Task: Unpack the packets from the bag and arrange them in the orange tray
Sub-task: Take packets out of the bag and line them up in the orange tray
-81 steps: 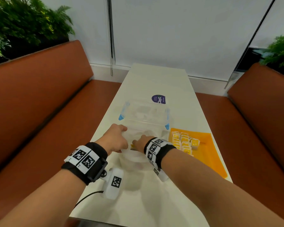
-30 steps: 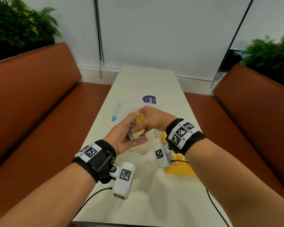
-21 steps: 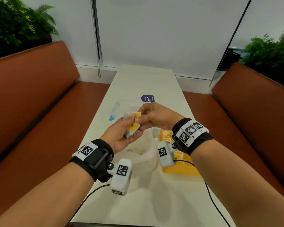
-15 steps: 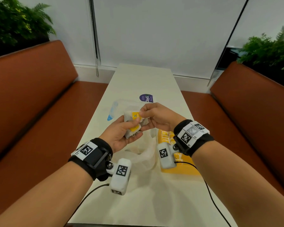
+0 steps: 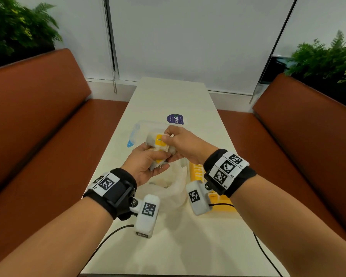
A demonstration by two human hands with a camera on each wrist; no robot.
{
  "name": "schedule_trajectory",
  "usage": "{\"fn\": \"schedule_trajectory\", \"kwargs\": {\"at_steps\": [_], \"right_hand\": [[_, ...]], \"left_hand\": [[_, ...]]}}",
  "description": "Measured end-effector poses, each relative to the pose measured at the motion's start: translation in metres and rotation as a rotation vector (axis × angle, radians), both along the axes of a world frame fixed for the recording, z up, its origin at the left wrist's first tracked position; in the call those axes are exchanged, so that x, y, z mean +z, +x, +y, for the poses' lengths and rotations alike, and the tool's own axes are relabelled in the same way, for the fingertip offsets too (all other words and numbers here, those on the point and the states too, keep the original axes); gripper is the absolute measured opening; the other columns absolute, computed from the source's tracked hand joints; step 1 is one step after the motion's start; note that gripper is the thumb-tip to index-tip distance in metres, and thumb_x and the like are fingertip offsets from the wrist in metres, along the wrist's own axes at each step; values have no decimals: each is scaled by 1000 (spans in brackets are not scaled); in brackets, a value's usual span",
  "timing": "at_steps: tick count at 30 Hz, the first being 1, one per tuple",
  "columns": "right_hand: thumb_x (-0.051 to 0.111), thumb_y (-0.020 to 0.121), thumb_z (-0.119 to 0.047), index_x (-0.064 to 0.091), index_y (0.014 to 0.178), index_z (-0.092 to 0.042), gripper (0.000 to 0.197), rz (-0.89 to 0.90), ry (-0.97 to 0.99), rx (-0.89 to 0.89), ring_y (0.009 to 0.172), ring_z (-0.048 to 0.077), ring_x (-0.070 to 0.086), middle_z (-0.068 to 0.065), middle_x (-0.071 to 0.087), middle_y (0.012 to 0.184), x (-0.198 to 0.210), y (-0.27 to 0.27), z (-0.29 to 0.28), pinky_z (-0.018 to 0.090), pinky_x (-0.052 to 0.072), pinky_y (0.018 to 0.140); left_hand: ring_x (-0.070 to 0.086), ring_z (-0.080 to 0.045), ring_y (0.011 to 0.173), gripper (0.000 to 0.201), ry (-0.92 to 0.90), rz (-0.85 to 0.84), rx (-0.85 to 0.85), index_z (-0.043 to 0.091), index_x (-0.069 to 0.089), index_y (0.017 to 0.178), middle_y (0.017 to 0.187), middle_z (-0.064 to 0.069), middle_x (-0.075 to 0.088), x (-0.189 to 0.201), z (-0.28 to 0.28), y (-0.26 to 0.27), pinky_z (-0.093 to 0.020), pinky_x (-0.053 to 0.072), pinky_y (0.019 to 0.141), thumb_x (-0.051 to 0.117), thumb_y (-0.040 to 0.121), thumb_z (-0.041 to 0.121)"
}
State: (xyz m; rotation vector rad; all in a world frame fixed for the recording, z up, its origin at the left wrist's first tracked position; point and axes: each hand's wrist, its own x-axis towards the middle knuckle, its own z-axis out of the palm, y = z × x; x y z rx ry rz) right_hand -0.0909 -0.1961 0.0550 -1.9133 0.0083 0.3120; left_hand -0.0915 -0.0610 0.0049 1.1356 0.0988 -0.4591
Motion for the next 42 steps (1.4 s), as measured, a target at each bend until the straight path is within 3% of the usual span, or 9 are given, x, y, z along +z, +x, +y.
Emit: {"fn": "schedule_trajectory", "kwargs": {"at_steps": [4,7,13,17,19,23,26,31,42], "right_hand": [[39,101,-23,46,118,-10,23,111,106,-17,100,37,63,18,55,126,-1,0,4,50,54,87],[38,101,-22,44,124,-4,29,129,166,-53,97,37,64,22,58,123,1,-1,4,51,54,86],[45,96,-26,51,104,-15,15,-2,-24,-119,89,22,58,8,58,104,10,0,-10,34,49,70],[50,95,-22,50,87,-15,11,-110,-91,-160,85,18,58,6,54,92,20,-2,-37,30,49,64],[56,92,-20,54,86,-11,11,-206,-300,-155,78,19,56,7,56,86,22,-1,-56,30,47,64],[62,84,-13,66,88,-10,6,-277,-1055,-31,83,26,59,9,66,90,17,4,-94,28,44,67],[57,80,-3,66,84,-11,13,-177,-1284,48,82,31,64,13,67,92,-3,9,-115,32,52,68],[46,86,5,63,96,-5,23,-55,-1429,163,78,28,60,14,65,98,-40,19,-131,31,49,67],[52,87,1,65,94,-6,17,-5,-1452,183,88,30,65,14,67,97,-82,30,-141,36,56,78]], "left_hand": [[69,-24,86,39,18,0,15,13,65,111,103,-10,71,0,1,-2,-28,56,58,68,78,-8],[69,-25,87,30,33,10,29,13,67,107,102,-10,70,1,1,-3,-27,56,57,69,81,-2],[69,-26,83,17,79,41,31,12,66,104,98,-15,70,5,2,-4,-27,55,54,65,88,6],[68,-27,84,13,76,58,27,13,65,99,96,-14,69,6,2,-5,-27,56,52,65,88,6],[68,-27,82,12,78,56,24,13,65,99,95,-13,69,6,3,-5,-26,56,50,64,88,7],[68,-27,81,17,71,62,21,11,64,104,99,-14,68,8,7,-4,-26,56,50,66,87,9],[68,-27,81,22,76,67,25,11,64,107,103,-15,68,8,8,-4,-26,56,50,68,85,8],[69,-27,82,21,94,70,34,13,65,104,104,-16,70,7,11,-5,-28,56,51,69,84,7],[68,-25,81,25,115,45,16,12,65,110,99,-13,70,10,13,-10,-26,57,54,68,86,8]]}}
